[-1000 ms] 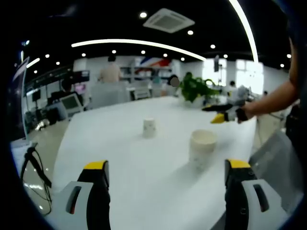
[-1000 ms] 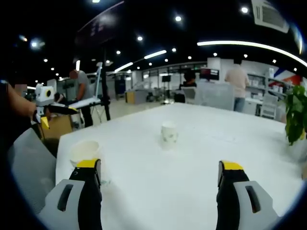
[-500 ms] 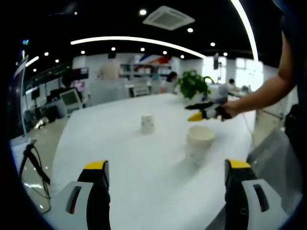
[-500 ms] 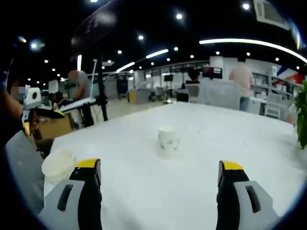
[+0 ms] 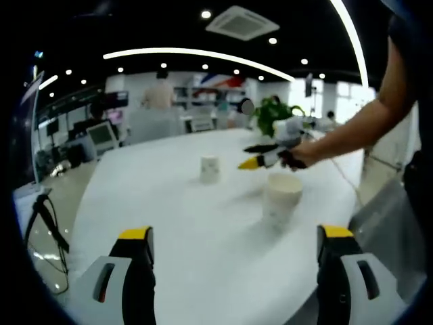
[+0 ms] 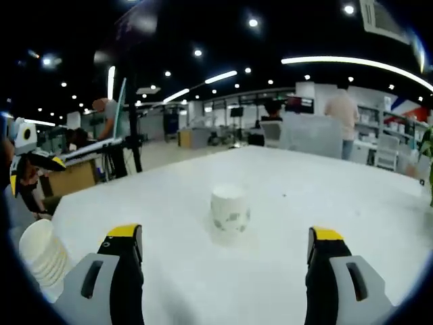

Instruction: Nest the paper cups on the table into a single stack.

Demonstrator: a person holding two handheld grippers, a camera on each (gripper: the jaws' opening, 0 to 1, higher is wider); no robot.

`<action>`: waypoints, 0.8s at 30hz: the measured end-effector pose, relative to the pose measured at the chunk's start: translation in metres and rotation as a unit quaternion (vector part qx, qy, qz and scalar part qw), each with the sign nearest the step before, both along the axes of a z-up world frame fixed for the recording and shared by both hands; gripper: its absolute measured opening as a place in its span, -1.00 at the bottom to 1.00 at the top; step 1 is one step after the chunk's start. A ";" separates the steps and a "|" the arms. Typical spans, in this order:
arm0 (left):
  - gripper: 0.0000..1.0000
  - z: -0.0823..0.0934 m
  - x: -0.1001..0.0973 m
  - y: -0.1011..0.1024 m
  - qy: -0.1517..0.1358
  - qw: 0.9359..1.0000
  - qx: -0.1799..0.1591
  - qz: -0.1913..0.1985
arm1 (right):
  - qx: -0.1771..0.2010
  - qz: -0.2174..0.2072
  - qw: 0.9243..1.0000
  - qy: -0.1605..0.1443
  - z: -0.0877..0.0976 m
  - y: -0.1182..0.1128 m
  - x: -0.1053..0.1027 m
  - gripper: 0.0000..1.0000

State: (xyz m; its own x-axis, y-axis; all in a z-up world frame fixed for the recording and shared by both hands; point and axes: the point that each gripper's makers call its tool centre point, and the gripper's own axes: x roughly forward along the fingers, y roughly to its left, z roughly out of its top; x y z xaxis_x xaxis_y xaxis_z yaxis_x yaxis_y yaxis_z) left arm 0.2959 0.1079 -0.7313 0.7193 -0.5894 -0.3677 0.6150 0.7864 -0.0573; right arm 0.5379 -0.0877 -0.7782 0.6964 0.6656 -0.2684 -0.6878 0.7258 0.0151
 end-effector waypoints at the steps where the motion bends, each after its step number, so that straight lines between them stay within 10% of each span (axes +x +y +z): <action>1: 0.99 -0.003 -0.001 0.000 0.000 1.000 0.000 0.002 | -0.001 0.000 1.000 -0.001 -0.001 0.002 0.003 1.00; 24: 0.98 -0.002 -0.004 0.000 0.005 1.000 0.017 0.012 | -0.006 0.007 1.000 0.024 -0.041 0.048 0.058 0.55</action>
State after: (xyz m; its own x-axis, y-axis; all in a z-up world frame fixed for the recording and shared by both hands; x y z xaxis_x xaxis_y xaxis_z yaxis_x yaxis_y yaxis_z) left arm 0.2919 0.1081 -0.7333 0.7293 -0.5588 -0.3947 0.5954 0.8026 -0.0363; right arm 0.5959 -0.0395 -0.8194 0.6729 0.6723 -0.3086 -0.6970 0.7159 0.0399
